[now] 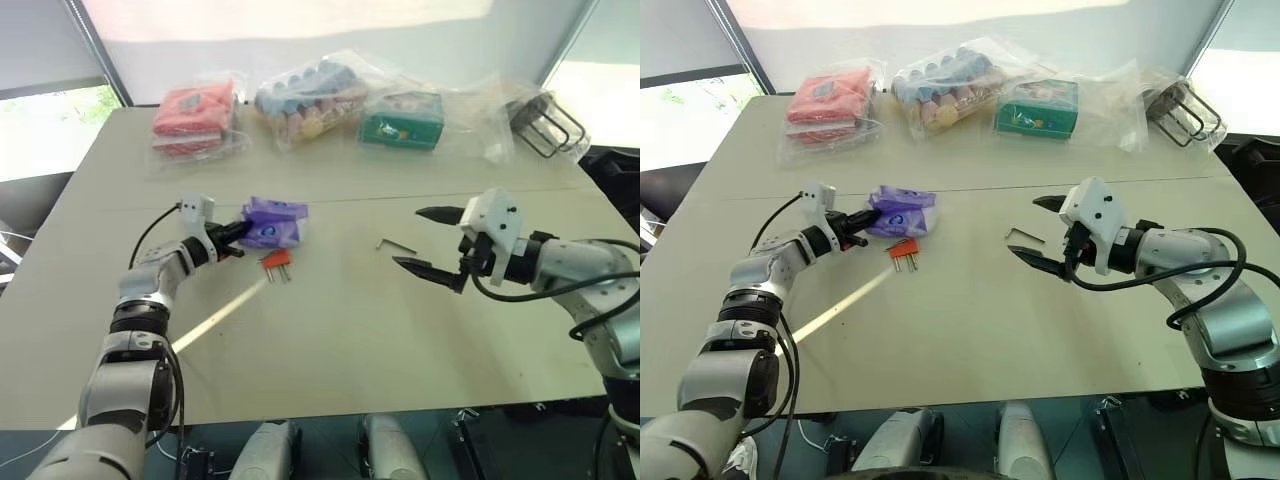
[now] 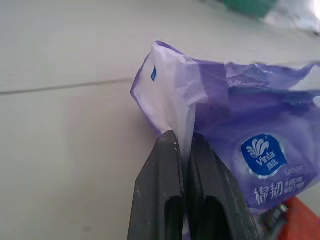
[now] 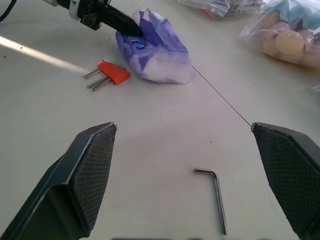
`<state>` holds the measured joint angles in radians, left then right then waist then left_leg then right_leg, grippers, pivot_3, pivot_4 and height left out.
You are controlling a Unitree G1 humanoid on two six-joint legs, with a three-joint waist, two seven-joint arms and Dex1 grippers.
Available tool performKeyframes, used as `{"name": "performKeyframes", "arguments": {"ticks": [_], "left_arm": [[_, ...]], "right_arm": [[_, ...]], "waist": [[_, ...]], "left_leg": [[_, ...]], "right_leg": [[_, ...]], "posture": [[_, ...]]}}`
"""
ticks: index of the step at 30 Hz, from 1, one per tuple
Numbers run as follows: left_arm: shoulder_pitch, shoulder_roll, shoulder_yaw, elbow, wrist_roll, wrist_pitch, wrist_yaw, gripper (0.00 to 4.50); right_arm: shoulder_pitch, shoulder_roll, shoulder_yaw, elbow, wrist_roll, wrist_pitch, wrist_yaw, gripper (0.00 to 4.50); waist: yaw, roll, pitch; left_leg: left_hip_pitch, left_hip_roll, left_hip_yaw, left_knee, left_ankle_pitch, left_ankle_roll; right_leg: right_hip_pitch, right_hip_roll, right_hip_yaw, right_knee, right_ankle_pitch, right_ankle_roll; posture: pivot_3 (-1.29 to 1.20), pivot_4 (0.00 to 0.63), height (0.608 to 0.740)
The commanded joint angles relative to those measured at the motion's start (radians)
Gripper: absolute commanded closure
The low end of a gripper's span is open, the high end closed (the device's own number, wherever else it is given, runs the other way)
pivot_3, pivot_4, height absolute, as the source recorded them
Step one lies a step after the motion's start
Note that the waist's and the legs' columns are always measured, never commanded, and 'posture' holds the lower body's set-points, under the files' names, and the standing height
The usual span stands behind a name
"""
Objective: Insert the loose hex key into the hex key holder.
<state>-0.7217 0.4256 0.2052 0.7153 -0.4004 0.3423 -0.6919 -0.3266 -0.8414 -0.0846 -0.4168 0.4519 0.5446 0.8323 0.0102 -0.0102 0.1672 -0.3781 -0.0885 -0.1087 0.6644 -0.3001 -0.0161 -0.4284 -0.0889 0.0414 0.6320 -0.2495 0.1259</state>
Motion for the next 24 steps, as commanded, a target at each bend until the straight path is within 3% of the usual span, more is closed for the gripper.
{"name": "performKeyframes", "arguments": {"ticks": [1, 6, 9, 21, 24], "left_arm": [[0.001, 0.008, 0.185, -0.122, -0.076, -0.004, 0.222, 4.48], [0.058, 0.03, 0.426, -0.246, -0.067, -0.048, 0.667, 4.48], [0.102, 0.044, 0.512, -0.294, -0.049, -0.046, 0.844, 4.48], [0.228, 0.043, 0.571, -0.346, -0.033, -0.047, 1.01, 4.48], [0.235, 0.037, 0.567, -0.354, -0.036, -0.048, 1.017, 3.55]], "right_arm": [[-0.027, 0.018, 0.005, -0.011, -0.003, -0.022, 0.001, 0.0], [-0.052, 0.038, 0.038, 0.015, -0.009, -0.031, 0.025, 0.0], [-0.073, 0.048, 0.06, 0.042, -0.019, -0.045, 0.045, 0.0], [-0.141, 0.085, 0.106, 0.124, -0.057, -0.097, 0.09, 0.0], [-0.138, 0.086, 0.103, 0.12, -0.06, -0.095, 0.089, 0.0]], "waist": [[-0.001, -0.001, 0.0], [-0.009, -0.001, 0.0], [-0.007, -0.001, 0.0], [0.027, -0.007, -0.002], [0.026, -0.007, -0.002]], "left_leg": [[-0.001, 0.0, 0.0, 0.0, 0.0, 0.0], [-0.001, 0.0, 0.0, 0.0, 0.001, -0.001], [-0.001, 0.0, 0.0, 0.0, 0.001, -0.001], [-0.001, -0.001, -0.001, 0.002, 0.001, -0.001], [-0.001, -0.001, -0.001, 0.002, 0.001, -0.001]], "right_leg": [[-0.001, 0.0, 0.0, 0.0, 0.0, 0.0], [-0.002, -0.001, 0.0, 0.001, 0.0, 0.0], [-0.002, -0.001, 0.001, 0.001, 0.0, 0.0], [0.0, -0.001, -0.001, 0.001, 0.001, 0.001], [0.0, 0.0, -0.001, 0.001, 0.001, 0.001]], "posture": [[0.0, 0.15, 0.74], [0.0, 0.15, 0.74], [0.0, 0.15, 0.74], [0.0, 0.15, 0.74], [0.0, 0.15, 0.74]]}}
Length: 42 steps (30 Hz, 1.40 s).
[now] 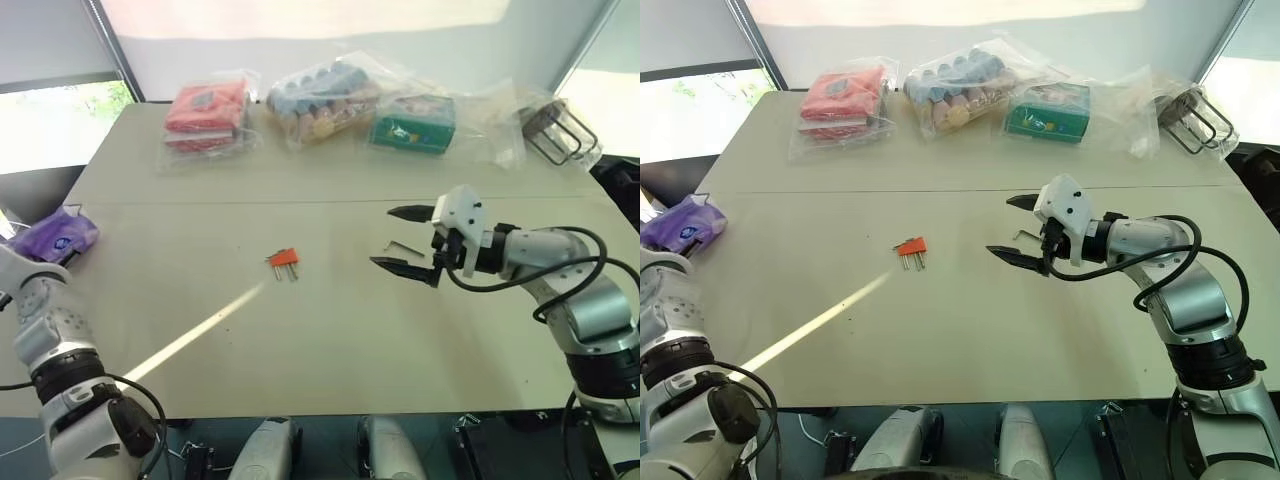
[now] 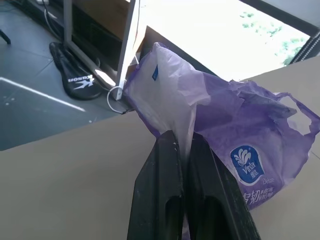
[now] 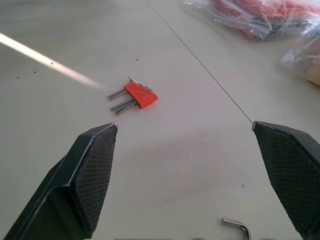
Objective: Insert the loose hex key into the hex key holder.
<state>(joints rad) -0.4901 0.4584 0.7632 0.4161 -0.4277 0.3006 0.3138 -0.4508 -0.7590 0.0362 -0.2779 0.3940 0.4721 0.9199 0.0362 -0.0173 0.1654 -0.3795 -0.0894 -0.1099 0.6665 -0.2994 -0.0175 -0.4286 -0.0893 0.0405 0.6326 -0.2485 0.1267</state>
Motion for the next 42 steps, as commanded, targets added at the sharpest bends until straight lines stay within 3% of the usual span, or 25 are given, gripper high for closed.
{"name": "performKeyframes", "arguments": {"ticks": [1, 7, 12, 16, 22, 27, 42], "left_arm": [[0.008, -0.003, 0.005, -0.068, -0.009, -0.006, 0.016, 3.05], [0.055, -0.055, -0.068, -0.261, 0.049, -0.008, 0.054, 0.06], [0.073, -0.083, -0.194, -0.478, 0.102, 0.005, 0.03, 0.06], [0.048, -0.076, -0.325, -0.549, 0.055, 0.093, -0.112, 0.06], [0.096, 0.054, -0.504, -0.57, 0.076, 0.302, -0.339, 0.06], [0.192, 0.177, -0.584, -0.576, 0.156, 0.301, -0.473, 0.06], [0.332, 0.167, -0.546, -0.665, 0.184, 0.321, -0.562, 0.06]], "right_arm": [[-0.01, 0.003, -0.02, -0.022, -0.003, -0.021, -0.001, 0.0], [0.012, -0.003, -0.03, -0.033, -0.004, -0.013, -0.006, 0.0], [0.005, 0.002, -0.025, -0.017, -0.007, -0.017, -0.003, 0.0], [-0.047, 0.043, 0.026, 0.067, -0.051, -0.077, 0.009, 0.0], [-0.2, 0.232, 0.122, 0.416, -0.208, -0.195, -0.112, 0.0], [-0.267, 0.379, 0.199, 0.638, -0.318, -0.31, -0.177, 0.0], [-0.376, 0.577, 0.297, 0.921, -0.446, -0.498, -0.129, 0.0]], "waist": [[0.0, 0.0, 0.0], [0.0, 0.0, 0.0], [0.002, 0.0, 0.0], [-0.001, 0.0, 0.0], [-0.038, 0.0, 0.0], [-0.064, 0.001, 0.0], [-0.079, 0.001, 0.0]], "left_leg": [[0.0, 0.0, 0.0, 0.0, 0.0, 0.0], [0.0, 0.0, 0.0, 0.0, 0.0, 0.0], [0.0, 0.0, 0.0, 0.0, 0.0, 0.0], [0.0, 0.0, 0.001, 0.0, 0.0, 0.0], [0.002, 0.001, 0.001, -0.001, 0.001, -0.001], [0.002, 0.001, 0.002, -0.006, 0.001, -0.002], [-0.002, 0.001, 0.001, -0.004, 0.002, -0.003]], "right_leg": [[0.0, 0.0, 0.0, 0.0, 0.0, 0.0], [0.0, 0.0, 0.0, 0.0, 0.0, 0.0], [0.0, 0.0, 0.0, 0.0, 0.0, 0.0], [0.001, 0.0, 0.0, 0.0, 0.0, 0.0], [0.0, 0.001, 0.0, 0.001, 0.0, -0.001], [-0.004, 0.001, 0.001, 0.002, 0.0, -0.001], [-0.008, 0.001, 0.0, 0.005, 0.0, -0.001]], "posture": [[0.0, 0.15, 0.74], [0.0, 0.15, 0.74], [0.0, 0.15, 0.74], [0.0, 0.15, 0.74], [0.0, 0.15, 0.74], [0.0, 0.15, 0.74], [0.0, 0.15, 0.74]]}}
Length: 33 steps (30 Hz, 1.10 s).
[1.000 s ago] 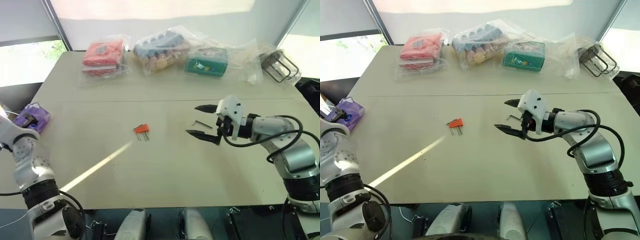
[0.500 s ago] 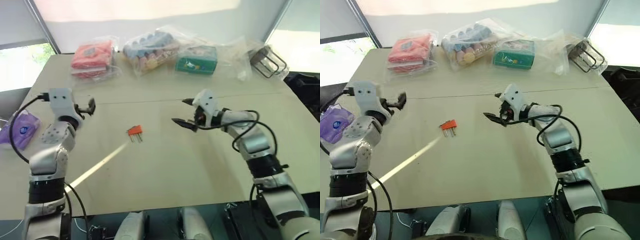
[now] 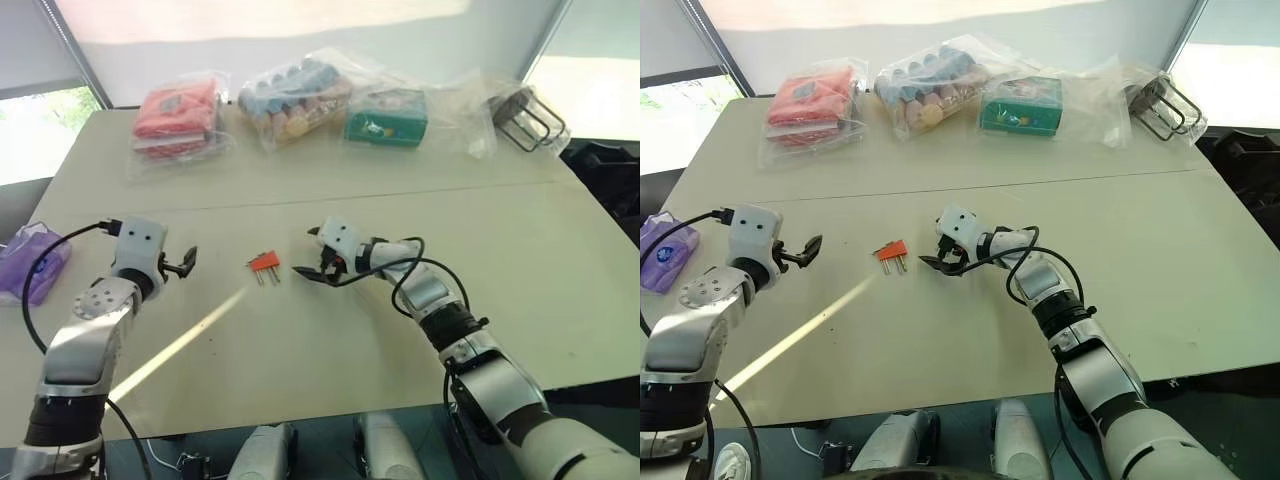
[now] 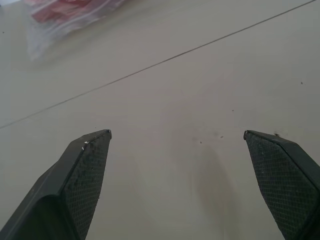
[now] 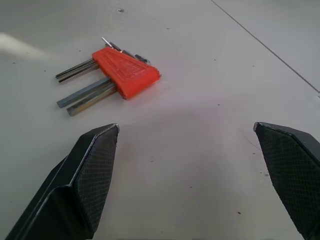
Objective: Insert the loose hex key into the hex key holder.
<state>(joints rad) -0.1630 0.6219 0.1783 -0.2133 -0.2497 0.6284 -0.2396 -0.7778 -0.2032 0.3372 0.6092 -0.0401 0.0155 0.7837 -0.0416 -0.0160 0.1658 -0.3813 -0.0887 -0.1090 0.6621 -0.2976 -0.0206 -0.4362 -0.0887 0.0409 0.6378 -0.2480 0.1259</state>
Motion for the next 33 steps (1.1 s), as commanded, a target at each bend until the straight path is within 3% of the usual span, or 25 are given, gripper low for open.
{"name": "performKeyframes", "arguments": {"ticks": [1, 12, 22, 33], "left_arm": [[0.008, 0.001, 0.042, -0.038, 0.007, -0.006, -0.009, 0.06], [0.048, -0.024, 0.09, -0.153, -0.051, 0.051, -0.049, 0.06], [0.066, -0.027, 0.136, -0.224, -0.044, 0.101, -0.031, 0.06], [0.088, -0.035, 0.148, -0.211, -0.024, 0.066, -0.034, 0.06]], "right_arm": [[-0.062, 0.029, -0.002, 0.062, -0.018, -0.054, 0.009, 0.0], [-0.161, 0.111, 0.014, 0.295, -0.092, -0.185, 0.016, 0.0], [-0.142, 0.172, 0.037, 0.296, -0.114, -0.182, 0.091, 0.0], [-0.133, 0.215, 0.029, 0.331, -0.129, -0.121, 0.059, 0.0]], "waist": [[-0.001, 0.0, 0.0], [-0.004, 0.0, 0.0], [-0.008, 0.001, 0.0], [-0.011, 0.001, -0.001]], "left_leg": [[0.0, 0.0, 0.0, 0.0, 0.0, 0.0], [0.0, 0.0, 0.0, 0.0, 0.0, 0.0], [0.001, 0.0, 0.0, 0.0, 0.0, -0.001], [0.002, 0.0, 0.0, -0.001, 0.0, -0.001]], "right_leg": [[0.0, 0.0, 0.0, 0.001, 0.0, 0.0], [-0.005, 0.0, 0.0, 0.009, 0.0, 0.0], [-0.005, 0.0, 0.0, 0.009, 0.0, 0.0], [-0.004, 0.0, 0.0, 0.01, 0.0, 0.0]], "posture": [[0.0, 0.15, 0.74], [0.0, 0.15, 0.74], [0.0, 0.15, 0.74], [0.0, 0.15, 0.74]]}}
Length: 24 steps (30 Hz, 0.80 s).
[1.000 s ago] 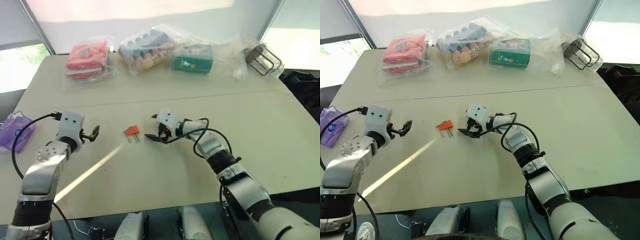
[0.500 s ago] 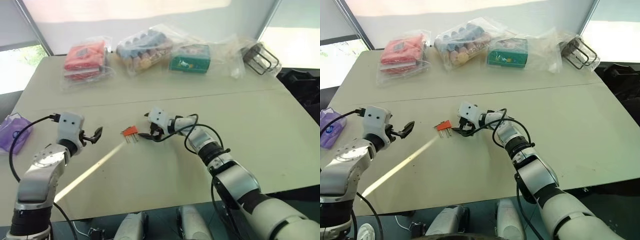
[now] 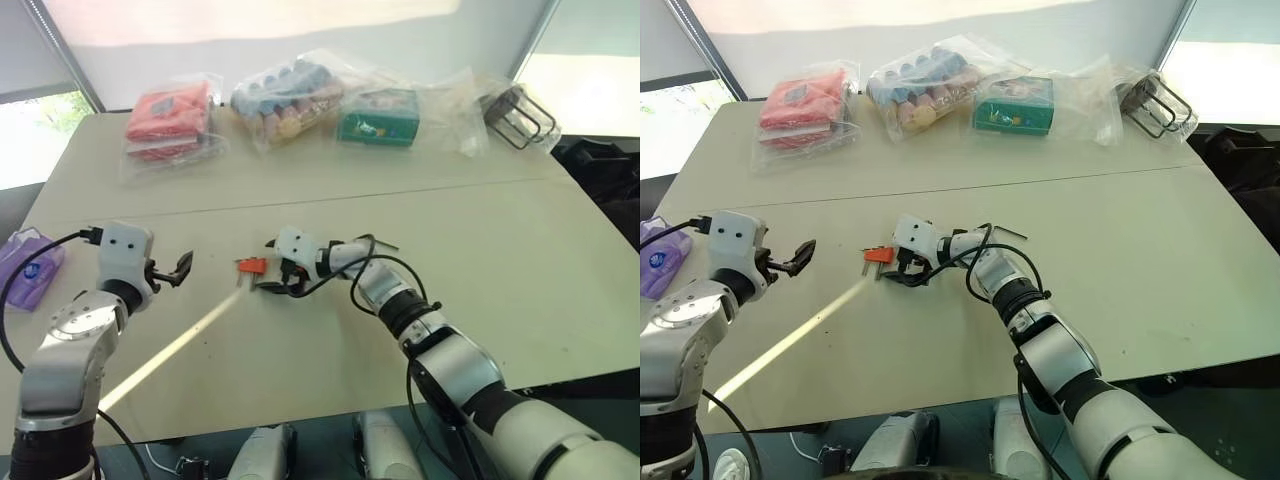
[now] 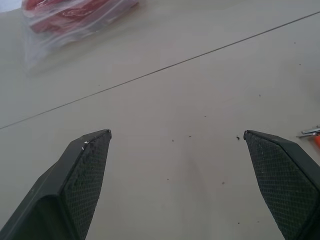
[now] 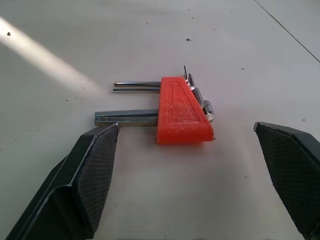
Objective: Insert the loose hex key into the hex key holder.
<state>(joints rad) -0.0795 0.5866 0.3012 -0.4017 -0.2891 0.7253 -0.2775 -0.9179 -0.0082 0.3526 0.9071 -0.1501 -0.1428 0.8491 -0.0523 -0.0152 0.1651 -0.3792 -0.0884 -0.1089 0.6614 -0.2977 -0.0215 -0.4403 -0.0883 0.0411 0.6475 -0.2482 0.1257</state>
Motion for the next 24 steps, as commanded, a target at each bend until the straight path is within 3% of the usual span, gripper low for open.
{"name": "performKeyframes", "arguments": {"ticks": [1, 12, 15, 19, 24], "left_arm": [[0.005, -0.001, 0.022, -0.021, 0.018, -0.034, 0.005, 0.06], [-0.003, -0.009, 0.005, -0.015, 0.044, -0.057, 0.005, 0.06], [-0.002, -0.009, 0.004, -0.019, 0.052, -0.063, 0.007, 0.0], [-0.001, -0.007, 0.014, -0.023, 0.061, -0.066, 0.01, 0.0], [-0.019, -0.009, 0.017, 0.0, 0.064, -0.079, 0.008, 0.0]], "right_arm": [[0.003, 0.021, 0.009, 0.05, -0.019, 0.051, -0.011, 0.0], [-0.04, 0.011, -0.004, 0.148, -0.035, 0.033, -0.017, 0.0], [-0.046, 0.014, -0.005, 0.163, -0.037, 0.024, -0.017, 1.28], [-0.053, 0.016, -0.004, 0.186, -0.041, 0.004, -0.017, 3.37], [-0.06, -0.019, -0.007, 0.165, -0.051, -0.066, -0.049, 3.5]], "waist": [[-0.001, 0.0, 0.0], [-0.005, 0.003, -0.003], [-0.005, 0.003, -0.003], [-0.001, 0.003, -0.003], [0.009, 0.004, -0.003]], "left_leg": [[0.0, 0.0, 0.0, 0.0, 0.0, 0.0], [0.007, 0.0, -0.001, -0.002, 0.0, -0.001], [0.007, 0.0, -0.001, -0.002, 0.0, -0.001], [0.007, 0.0, -0.002, -0.001, 0.001, -0.001], [0.007, 0.0, -0.002, -0.001, 0.001, -0.001]], "right_leg": [[0.0, 0.0, 0.0, 0.0, 0.0, 0.0], [0.006, 0.0, 0.0, 0.0, 0.0, 0.0], [0.006, 0.0, 0.0, 0.0, 0.0, 0.0], [0.007, 0.0, 0.0, 0.0, 0.0, 0.0], [0.008, 0.001, 0.0, 0.0, 0.0, 0.0]], "posture": [[0.0, 0.15, 0.74], [0.0, 0.15, 0.74], [0.0, 0.15, 0.74], [0.0, 0.15, 0.74], [0.0, 0.15, 0.74]]}}
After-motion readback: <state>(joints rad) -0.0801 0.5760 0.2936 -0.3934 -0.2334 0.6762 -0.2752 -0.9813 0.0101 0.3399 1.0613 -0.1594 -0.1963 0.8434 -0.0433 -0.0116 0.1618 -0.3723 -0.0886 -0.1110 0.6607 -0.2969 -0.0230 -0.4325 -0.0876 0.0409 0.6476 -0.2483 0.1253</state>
